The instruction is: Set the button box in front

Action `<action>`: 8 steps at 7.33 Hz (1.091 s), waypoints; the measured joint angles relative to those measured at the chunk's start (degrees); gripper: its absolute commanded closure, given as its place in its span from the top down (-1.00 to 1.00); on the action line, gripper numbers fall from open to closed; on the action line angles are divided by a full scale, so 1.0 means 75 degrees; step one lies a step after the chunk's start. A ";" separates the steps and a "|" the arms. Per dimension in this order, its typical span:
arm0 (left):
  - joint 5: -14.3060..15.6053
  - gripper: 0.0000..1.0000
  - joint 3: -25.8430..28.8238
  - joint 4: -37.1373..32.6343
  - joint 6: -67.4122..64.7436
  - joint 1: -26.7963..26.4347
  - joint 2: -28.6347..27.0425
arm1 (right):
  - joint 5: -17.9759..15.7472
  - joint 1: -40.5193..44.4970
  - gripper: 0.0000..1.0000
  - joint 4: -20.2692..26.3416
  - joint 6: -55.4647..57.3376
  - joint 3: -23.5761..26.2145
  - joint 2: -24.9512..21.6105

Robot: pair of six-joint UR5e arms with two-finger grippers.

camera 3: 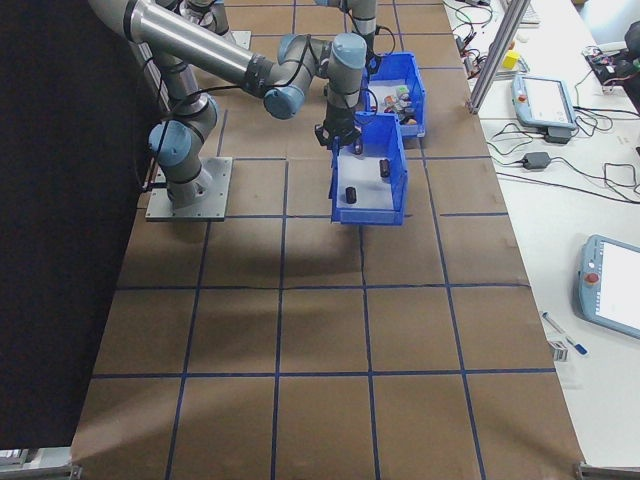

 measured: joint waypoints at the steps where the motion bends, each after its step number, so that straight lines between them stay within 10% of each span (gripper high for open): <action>1: 0.0018 1.00 0.0150 -0.0930 0.0937 0.0221 0.0492 | 0.0005 0.0005 -0.86 0.0034 -0.0020 0.0086 -0.0113; 5: 0.0088 0.99 0.0056 -0.2074 0.7375 0.1127 0.2847 | 0.0063 0.0041 -0.86 0.0014 0.0042 0.1122 -0.1041; 8: 0.0944 0.99 -0.0028 -0.3246 1.1381 0.1523 0.3655 | 0.0266 0.0224 -0.85 0.0045 0.0393 0.1947 -0.1842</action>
